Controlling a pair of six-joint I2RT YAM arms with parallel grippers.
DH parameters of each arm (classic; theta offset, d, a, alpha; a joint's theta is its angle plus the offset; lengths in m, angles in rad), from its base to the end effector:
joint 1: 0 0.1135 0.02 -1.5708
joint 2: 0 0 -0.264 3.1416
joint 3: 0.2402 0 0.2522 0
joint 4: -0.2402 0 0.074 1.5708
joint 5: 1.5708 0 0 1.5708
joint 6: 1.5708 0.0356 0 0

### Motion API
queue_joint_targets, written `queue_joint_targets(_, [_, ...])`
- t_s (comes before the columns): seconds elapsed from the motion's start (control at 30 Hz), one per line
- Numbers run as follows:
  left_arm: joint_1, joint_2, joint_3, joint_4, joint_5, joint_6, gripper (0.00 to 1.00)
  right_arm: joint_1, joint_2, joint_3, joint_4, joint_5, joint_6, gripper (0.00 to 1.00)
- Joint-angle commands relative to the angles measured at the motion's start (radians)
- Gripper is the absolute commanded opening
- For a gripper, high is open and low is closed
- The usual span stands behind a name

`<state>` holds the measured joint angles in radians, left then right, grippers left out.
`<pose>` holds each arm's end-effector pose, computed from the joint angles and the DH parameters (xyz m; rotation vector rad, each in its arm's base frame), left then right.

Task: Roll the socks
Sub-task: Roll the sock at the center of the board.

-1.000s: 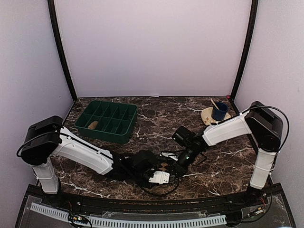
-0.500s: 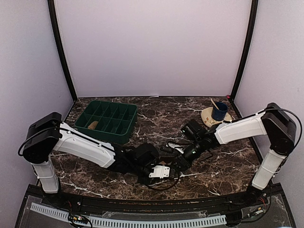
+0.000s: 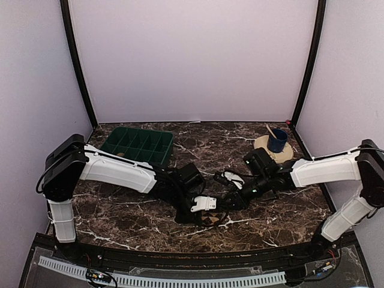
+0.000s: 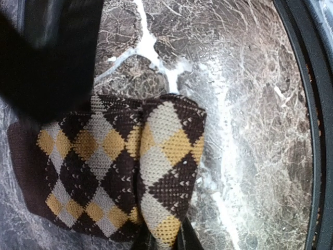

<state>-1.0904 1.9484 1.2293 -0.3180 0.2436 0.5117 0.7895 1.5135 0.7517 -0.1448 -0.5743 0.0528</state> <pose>0.1756 -0.3555 0.1492 1.9659 1.7817 -0.5179 0.1888 0.2178 0.1696 -1.1685 2.3013 1.0540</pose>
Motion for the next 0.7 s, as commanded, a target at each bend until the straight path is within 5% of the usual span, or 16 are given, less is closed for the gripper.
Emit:
queue_joint_targets(0.0, [0.034,0.07,0.036,-0.222,0.134,-0.031,0.0,-0.008,-0.099,-0.069,0.093,0.124,0.038,0.26])
queue_joint_targets(0.4, [0.108,0.182,0.18,-0.382,0.313,-0.048,0.0,0.07,-0.256,-0.209,0.179,0.296,0.069,0.25])
queue_joint_targets(0.67, [0.146,0.202,0.2,-0.409,0.38,-0.058,0.0,0.243,-0.259,-0.225,0.211,0.488,0.055,0.25])
